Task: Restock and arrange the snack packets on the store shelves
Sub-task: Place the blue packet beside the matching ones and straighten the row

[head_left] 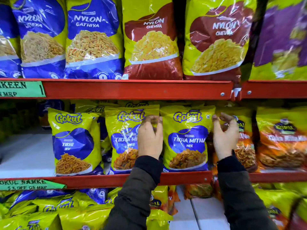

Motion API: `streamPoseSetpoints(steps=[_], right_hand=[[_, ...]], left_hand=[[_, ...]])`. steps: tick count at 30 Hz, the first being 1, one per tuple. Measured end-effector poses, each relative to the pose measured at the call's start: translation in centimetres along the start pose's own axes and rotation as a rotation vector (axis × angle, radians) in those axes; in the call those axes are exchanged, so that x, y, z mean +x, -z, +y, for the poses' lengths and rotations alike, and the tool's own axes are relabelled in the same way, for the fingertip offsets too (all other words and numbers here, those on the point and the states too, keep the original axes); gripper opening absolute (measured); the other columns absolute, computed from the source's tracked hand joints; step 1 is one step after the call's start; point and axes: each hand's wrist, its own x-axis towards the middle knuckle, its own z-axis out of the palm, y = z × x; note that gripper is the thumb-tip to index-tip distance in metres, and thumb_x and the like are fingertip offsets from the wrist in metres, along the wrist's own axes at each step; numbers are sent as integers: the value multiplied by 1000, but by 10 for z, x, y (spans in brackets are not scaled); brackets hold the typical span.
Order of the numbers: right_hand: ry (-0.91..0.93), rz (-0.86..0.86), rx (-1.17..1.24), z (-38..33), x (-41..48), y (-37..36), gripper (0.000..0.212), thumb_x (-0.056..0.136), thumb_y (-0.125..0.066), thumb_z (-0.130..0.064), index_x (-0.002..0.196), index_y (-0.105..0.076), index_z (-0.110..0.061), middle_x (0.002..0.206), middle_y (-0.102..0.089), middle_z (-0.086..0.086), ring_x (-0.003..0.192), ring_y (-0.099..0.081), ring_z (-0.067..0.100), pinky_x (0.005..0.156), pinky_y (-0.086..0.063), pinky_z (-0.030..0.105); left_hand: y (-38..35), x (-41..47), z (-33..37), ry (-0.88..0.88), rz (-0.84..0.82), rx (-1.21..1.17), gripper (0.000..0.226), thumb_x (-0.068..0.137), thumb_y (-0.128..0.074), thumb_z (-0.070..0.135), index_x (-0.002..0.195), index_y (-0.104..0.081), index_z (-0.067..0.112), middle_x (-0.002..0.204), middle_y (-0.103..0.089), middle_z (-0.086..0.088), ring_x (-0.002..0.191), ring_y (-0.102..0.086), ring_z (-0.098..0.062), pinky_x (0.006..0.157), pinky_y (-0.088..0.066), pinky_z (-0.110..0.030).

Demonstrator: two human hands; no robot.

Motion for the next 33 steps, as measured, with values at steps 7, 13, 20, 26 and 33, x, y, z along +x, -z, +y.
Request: streamPoseSetpoints(steps=[7,13,20,26,33], right_hand=[[-307,-301,363,16,17,7,15,100,-57,-19,97,-71,-17,103,-73,11,89,-69,17,71,-58,24],[-334,-337,438,26,28,7,6,94,-65,-13,96,-70,-10,92,-71,10,79,-69,17,68,-57,28],[-320,-370,478,23,33,9,22,94,-66,-13,104,-69,6,93,-70,21,77,-62,26,67,-49,36],[-326,-441,402,21,52,1,16,93,-67,-16,77,-71,-17,64,-70,-1,49,-61,6,51,-52,23],[-332,-401,355,25,45,3,14,91,-70,-19,78,-71,-16,73,-69,12,63,-61,23,68,-52,43]], left_hand=[[-26,-1,18,206,-106,335,54,97,-42,56,86,-68,10,92,-71,-24,93,-64,-44,73,-44,-39],[-44,-2,12,365,43,-215,31,93,-65,30,109,-72,4,95,-72,-8,74,-61,-1,61,-39,2],[-36,7,3,399,154,-322,13,87,-73,25,89,-74,13,83,-71,-10,69,-61,-14,77,-53,-30],[-34,23,6,366,150,-219,7,90,-68,14,85,-73,13,82,-71,-11,72,-59,-18,82,-56,-44],[-38,12,12,307,195,68,20,89,-68,28,94,-77,11,88,-77,-11,81,-70,-27,80,-55,-35]])
